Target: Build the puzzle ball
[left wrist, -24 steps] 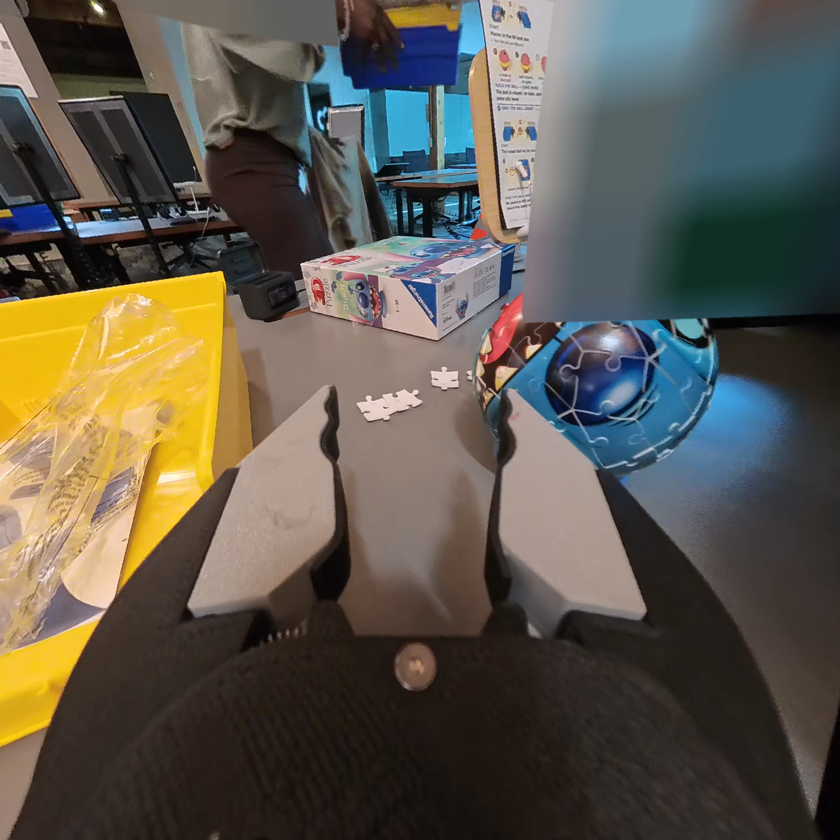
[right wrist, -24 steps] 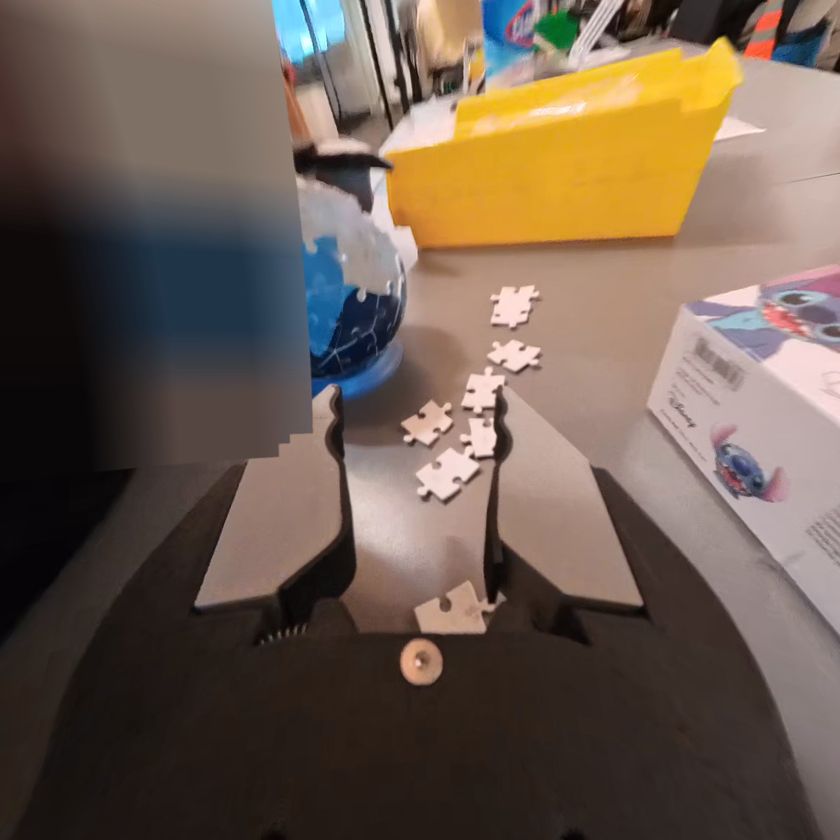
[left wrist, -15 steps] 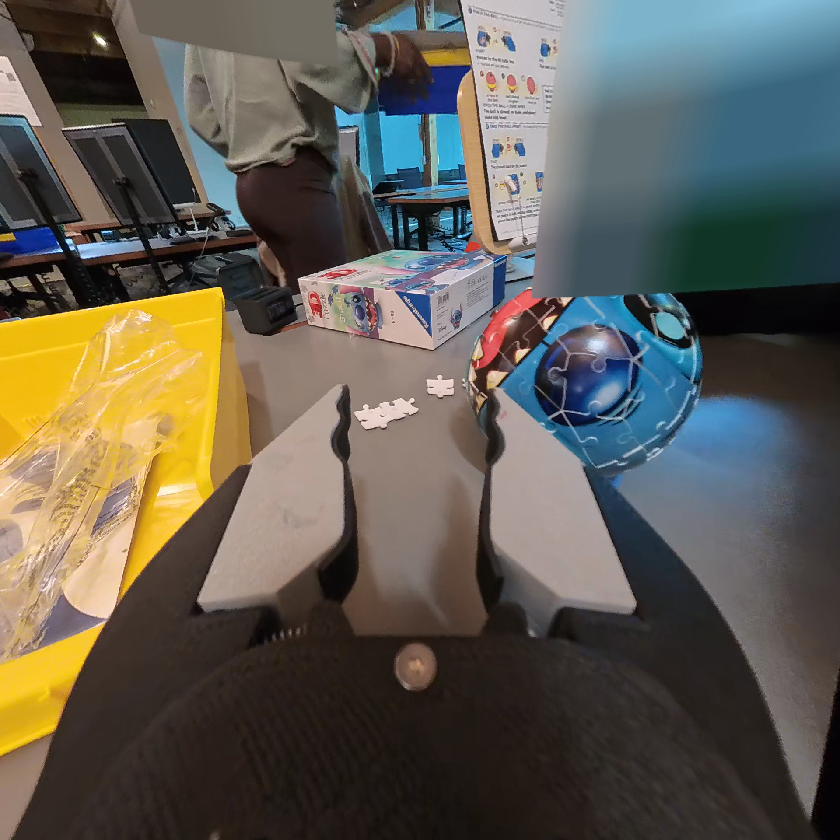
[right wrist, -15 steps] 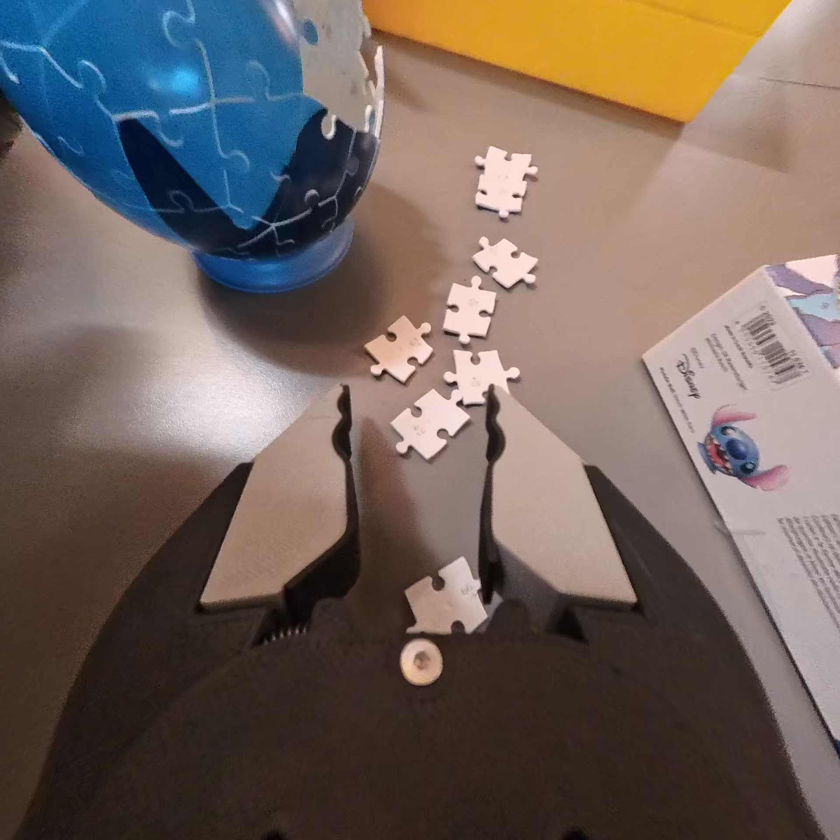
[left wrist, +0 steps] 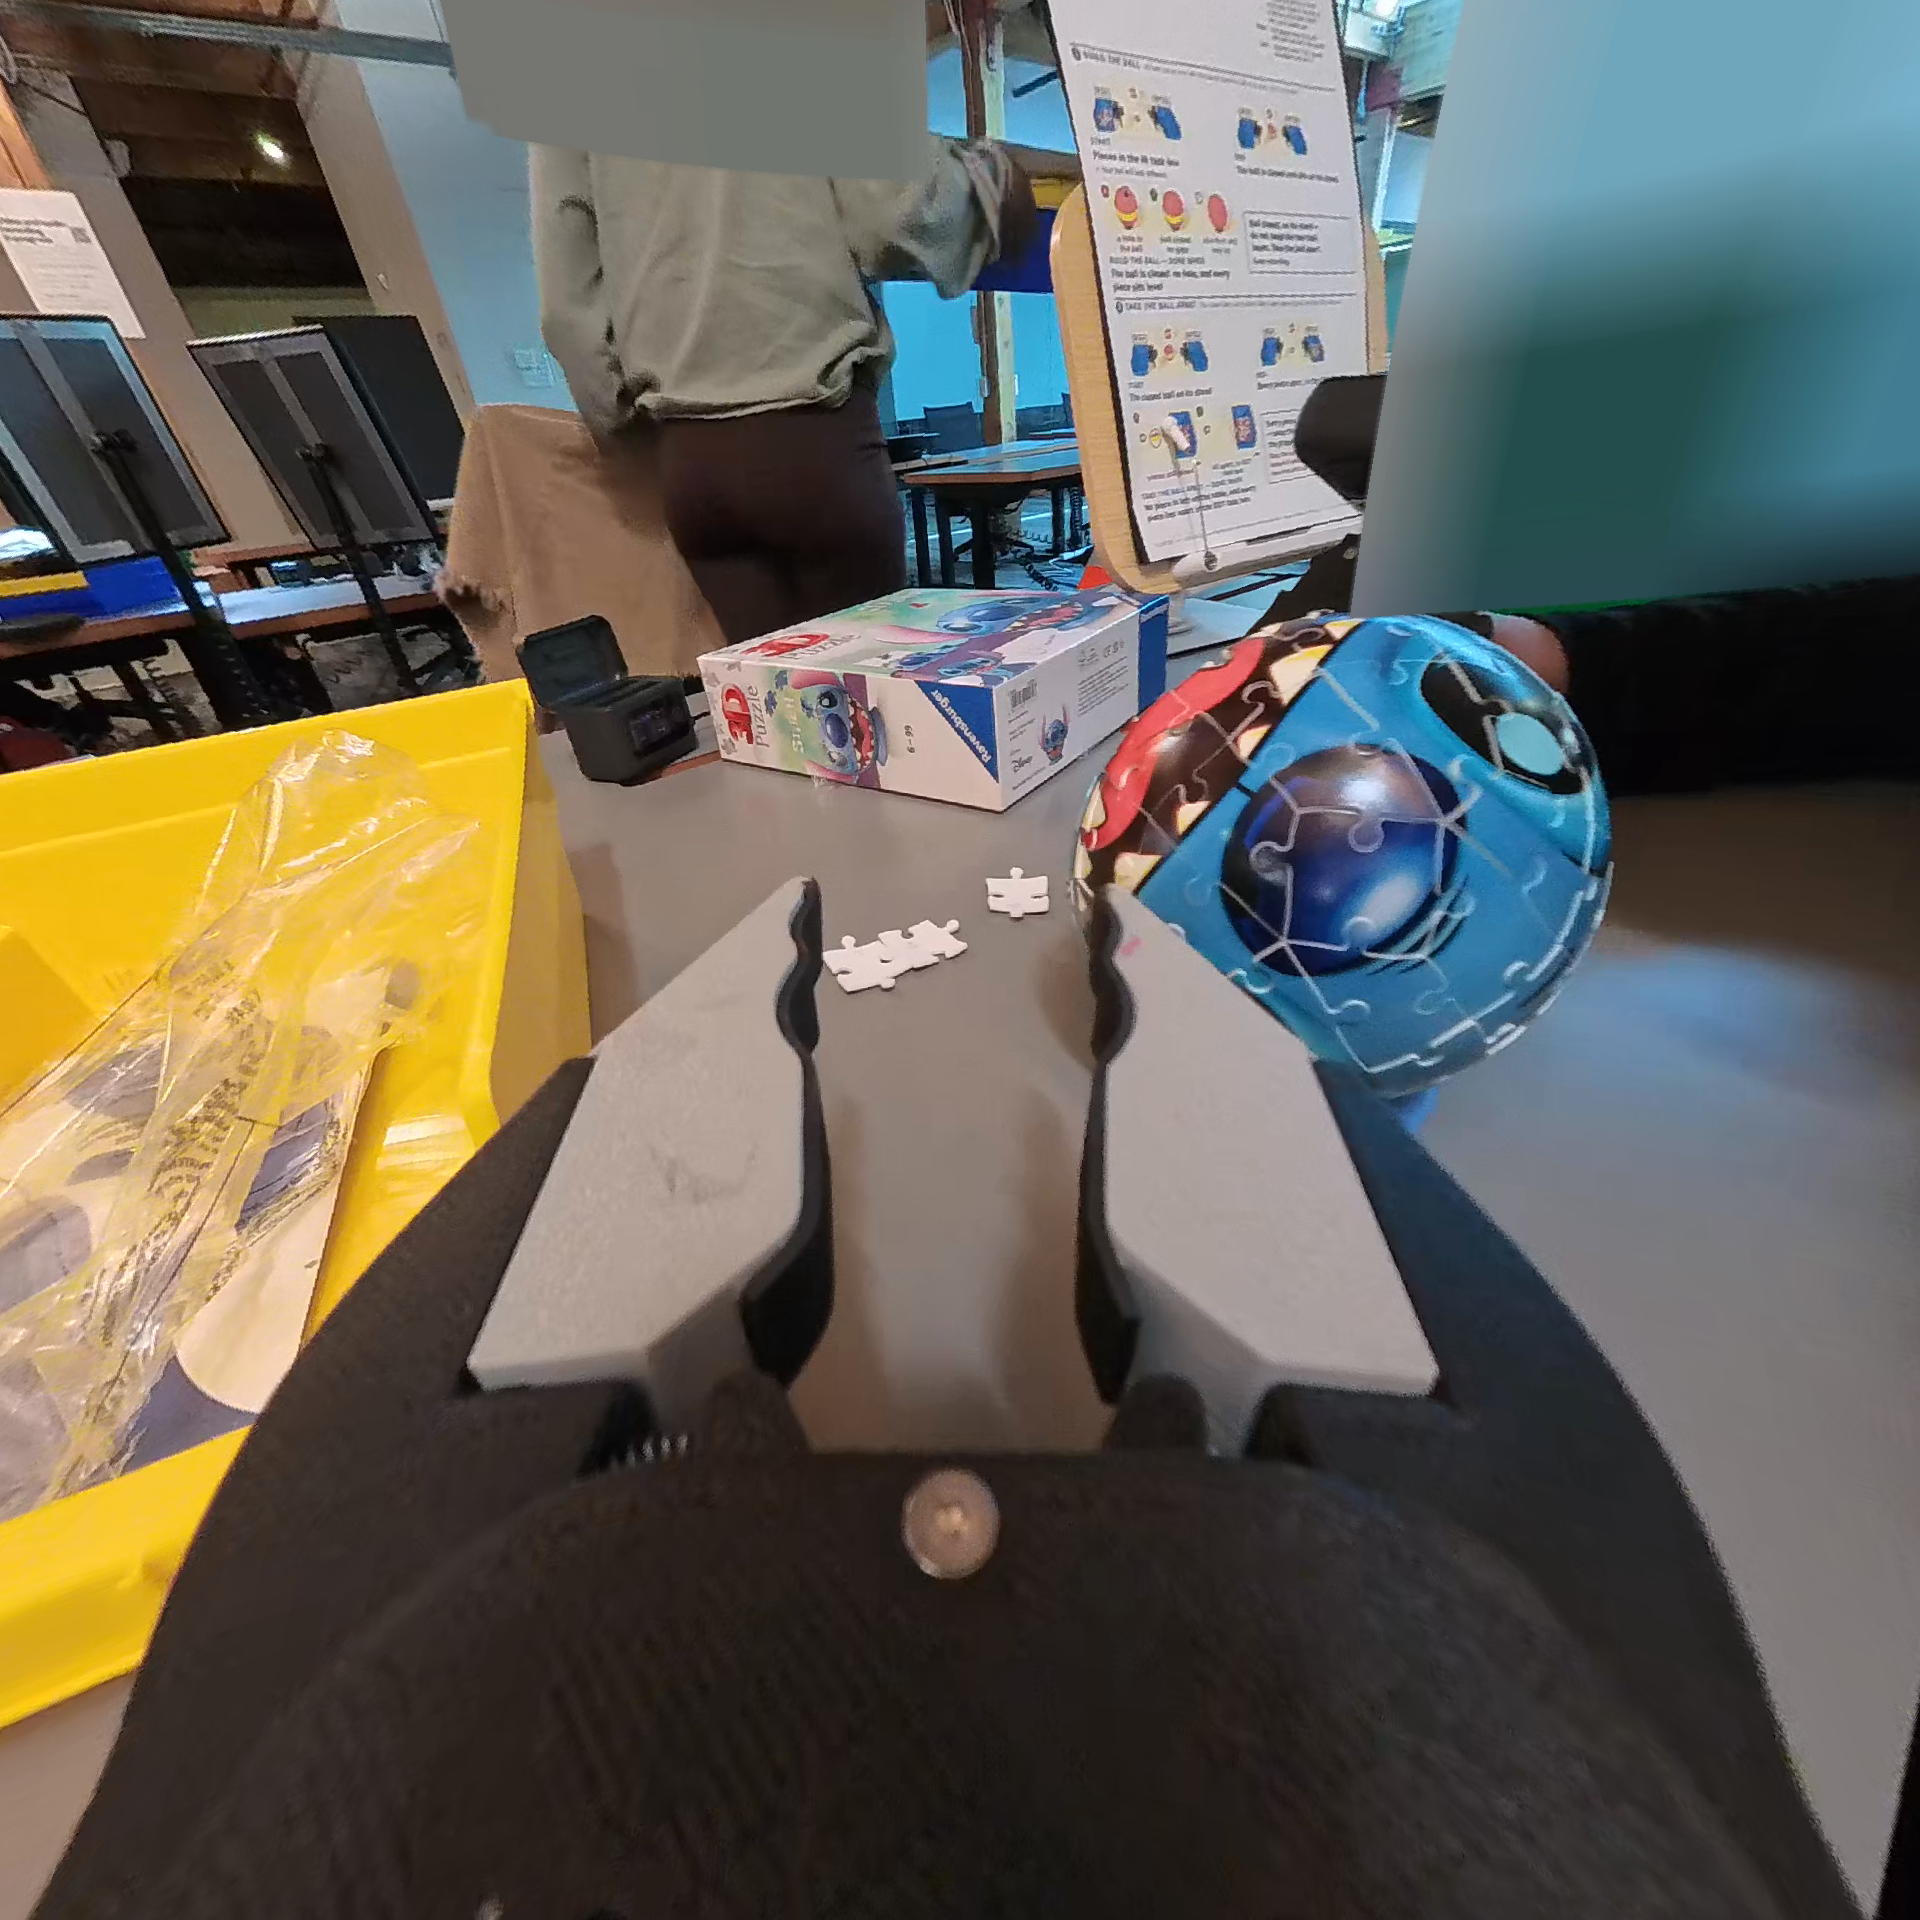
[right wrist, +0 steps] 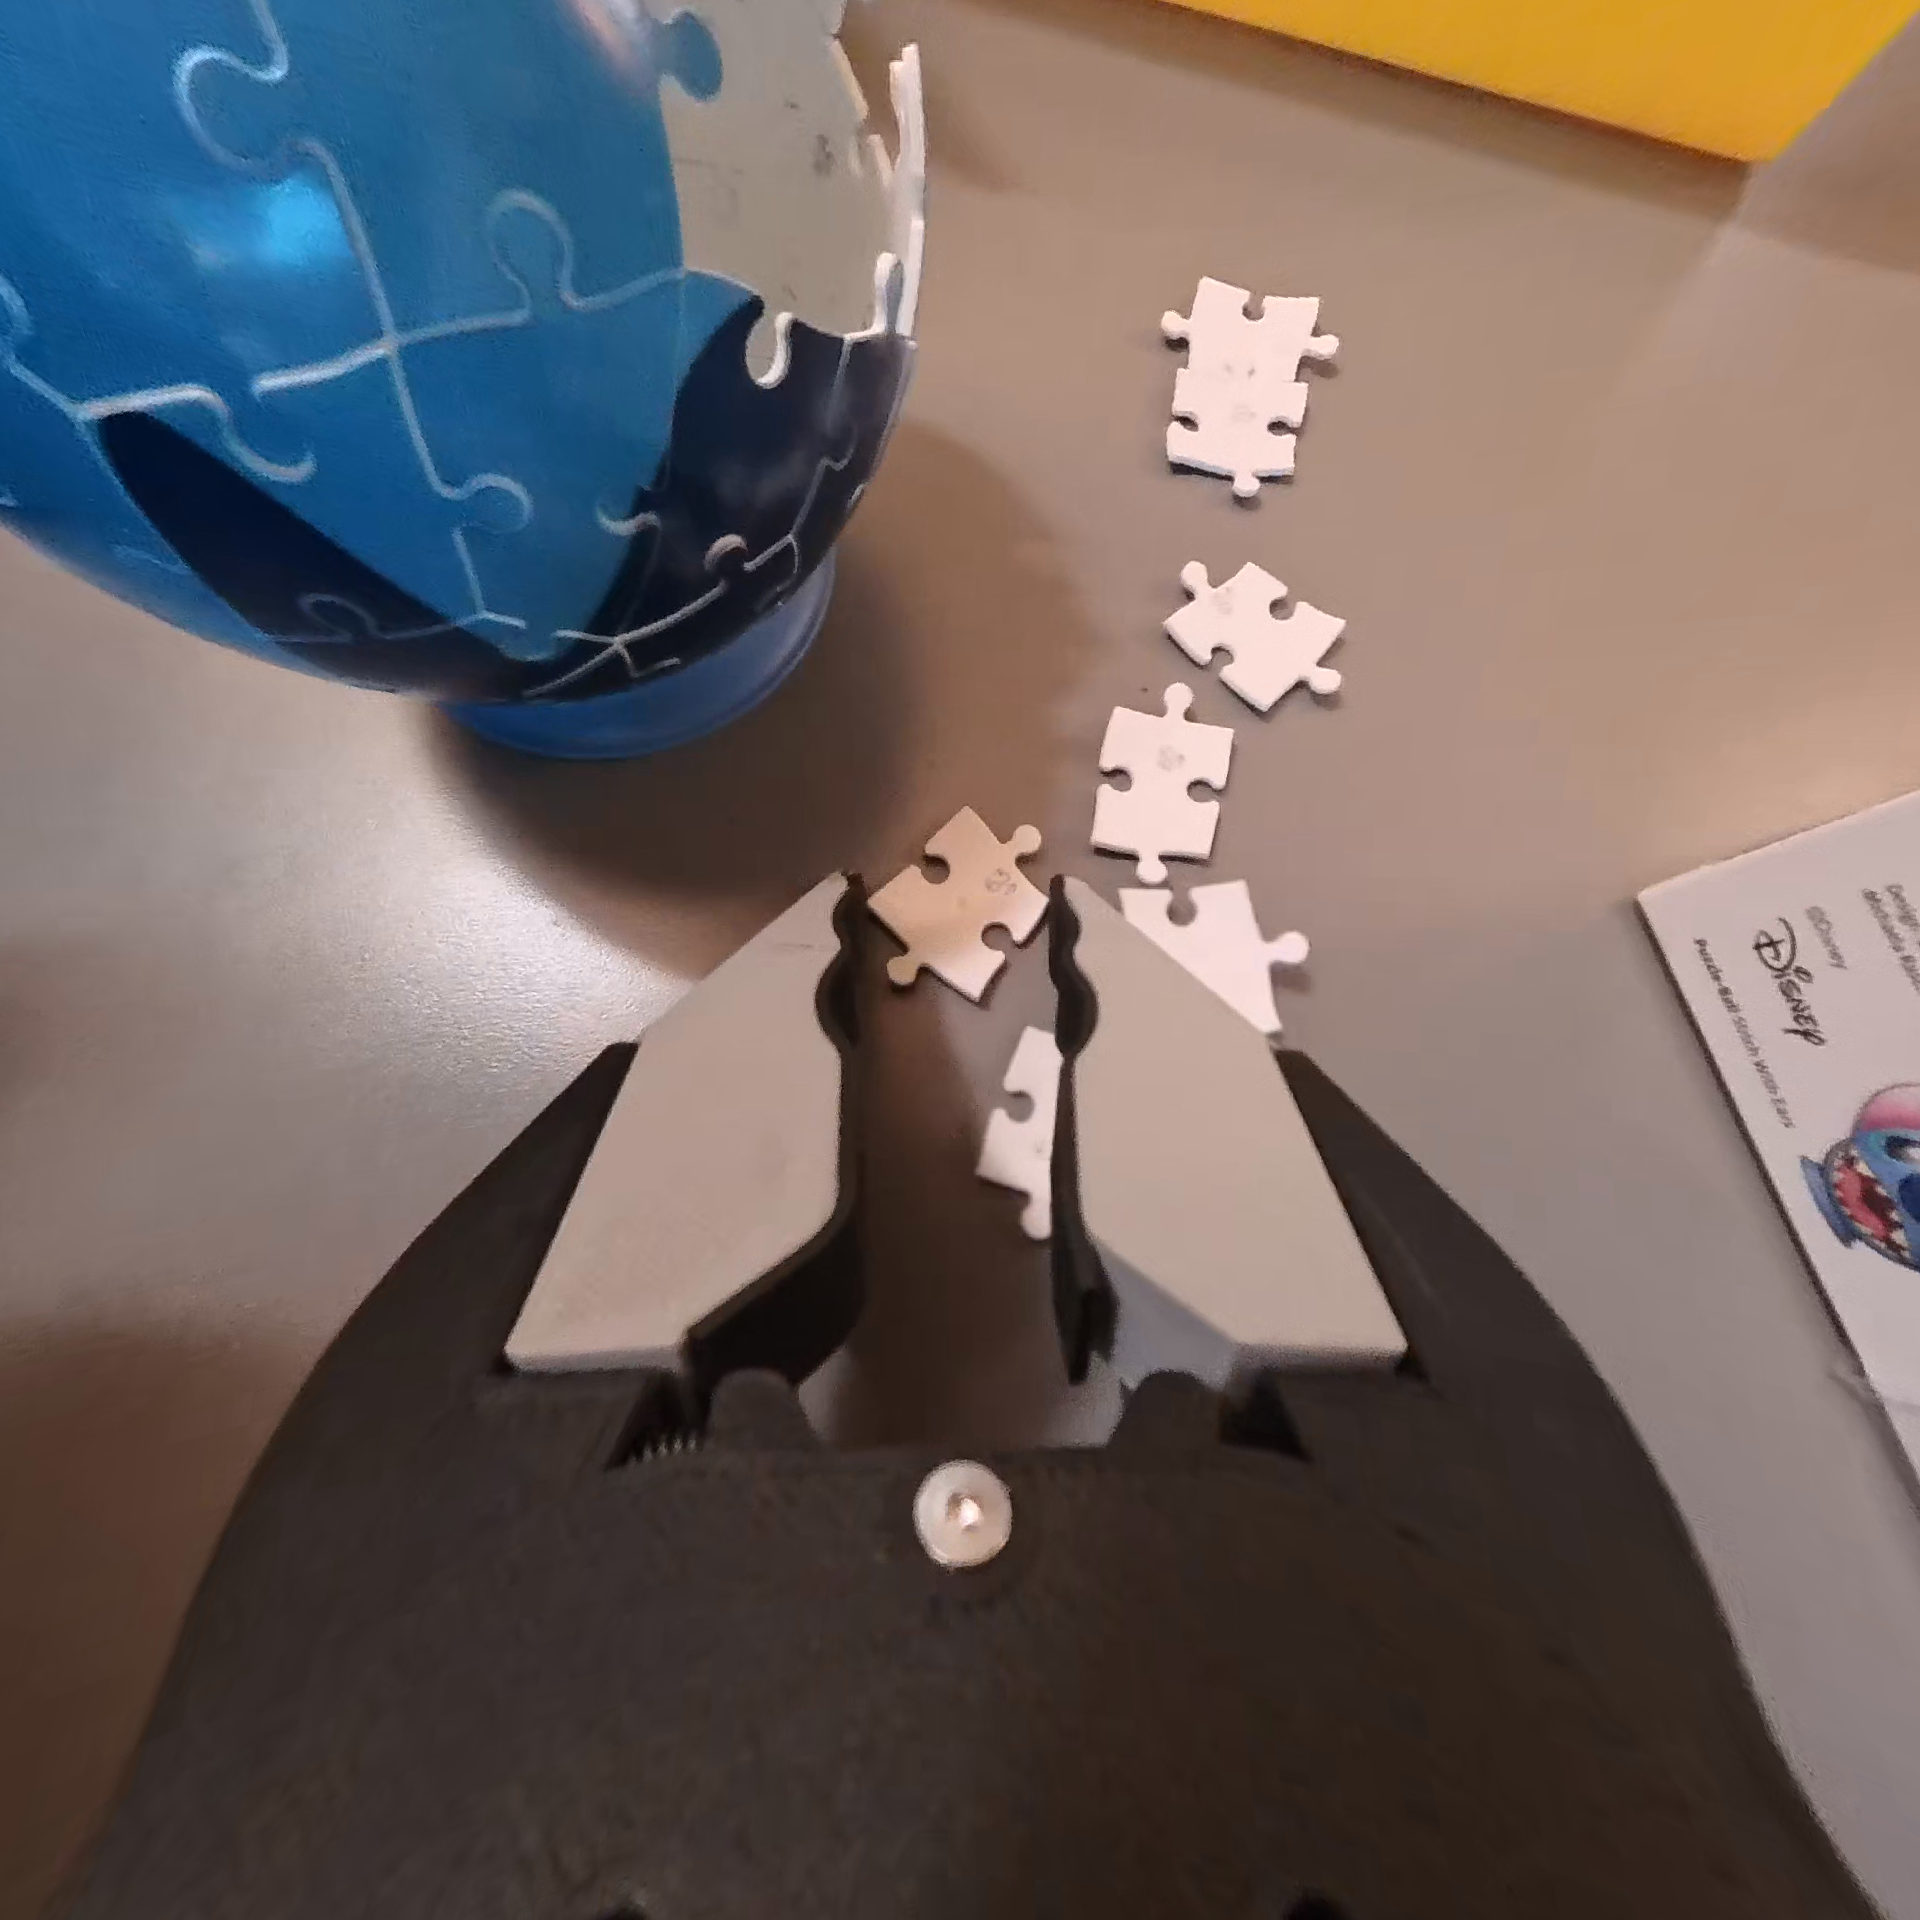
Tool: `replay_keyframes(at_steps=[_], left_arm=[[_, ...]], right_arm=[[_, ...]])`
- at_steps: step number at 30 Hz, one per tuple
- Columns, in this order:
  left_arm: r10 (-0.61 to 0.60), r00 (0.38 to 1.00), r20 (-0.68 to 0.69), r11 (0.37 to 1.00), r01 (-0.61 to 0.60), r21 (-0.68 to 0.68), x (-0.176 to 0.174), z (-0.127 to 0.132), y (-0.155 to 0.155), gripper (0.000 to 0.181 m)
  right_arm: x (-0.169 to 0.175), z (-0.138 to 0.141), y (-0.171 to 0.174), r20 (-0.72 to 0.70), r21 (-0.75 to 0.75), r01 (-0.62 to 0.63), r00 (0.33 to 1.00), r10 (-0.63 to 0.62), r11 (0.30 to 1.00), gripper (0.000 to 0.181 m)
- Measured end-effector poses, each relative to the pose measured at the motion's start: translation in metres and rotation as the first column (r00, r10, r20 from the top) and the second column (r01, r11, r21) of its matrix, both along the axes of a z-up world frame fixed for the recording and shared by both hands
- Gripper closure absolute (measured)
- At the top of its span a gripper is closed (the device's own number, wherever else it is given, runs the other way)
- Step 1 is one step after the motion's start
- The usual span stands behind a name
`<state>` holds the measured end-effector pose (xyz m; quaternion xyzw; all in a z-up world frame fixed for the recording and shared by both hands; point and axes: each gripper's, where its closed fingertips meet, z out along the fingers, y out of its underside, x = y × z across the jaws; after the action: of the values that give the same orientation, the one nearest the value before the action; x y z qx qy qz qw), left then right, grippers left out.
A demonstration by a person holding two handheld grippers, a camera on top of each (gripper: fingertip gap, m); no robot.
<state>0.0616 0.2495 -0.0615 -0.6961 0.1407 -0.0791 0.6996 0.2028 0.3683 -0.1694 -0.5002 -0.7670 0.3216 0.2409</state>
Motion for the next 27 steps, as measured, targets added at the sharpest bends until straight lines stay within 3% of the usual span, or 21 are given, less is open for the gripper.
replay_keyframes(at_steps=[8,13,19,22,27], left_arm=[[0.031,0.999,-0.025,0.999,-0.03,0.025,-0.002,0.008,-0.002,0.144],[-0.1,0.968,-0.231,0.995,0.097,-0.027,0.019,0.041,0.011,0.146],[-0.251,0.756,-0.605,0.963,0.26,-0.074,0.07,0.078,0.063,0.146],[-0.338,0.659,-0.672,0.927,0.357,-0.115,0.098,0.073,0.088,0.149],[-0.438,0.585,-0.683,0.87,0.466,-0.16,0.134,0.074,0.105,0.152]], right_arm=[[0.006,0.006,0.006,-0.022,0.011,0.021,1.0,-0.021,1.0,0.149],[0.006,0.051,0.019,-0.127,-0.156,0.055,0.989,-0.075,0.986,0.15],[-0.001,0.131,0.007,-0.225,-0.495,-0.086,0.974,-0.032,0.865,0.149],[-0.005,0.16,-0.003,-0.267,-0.62,-0.167,0.964,-0.005,0.767,0.15],[-0.005,0.179,-0.014,-0.29,-0.733,-0.245,0.956,0.035,0.634,0.15]])
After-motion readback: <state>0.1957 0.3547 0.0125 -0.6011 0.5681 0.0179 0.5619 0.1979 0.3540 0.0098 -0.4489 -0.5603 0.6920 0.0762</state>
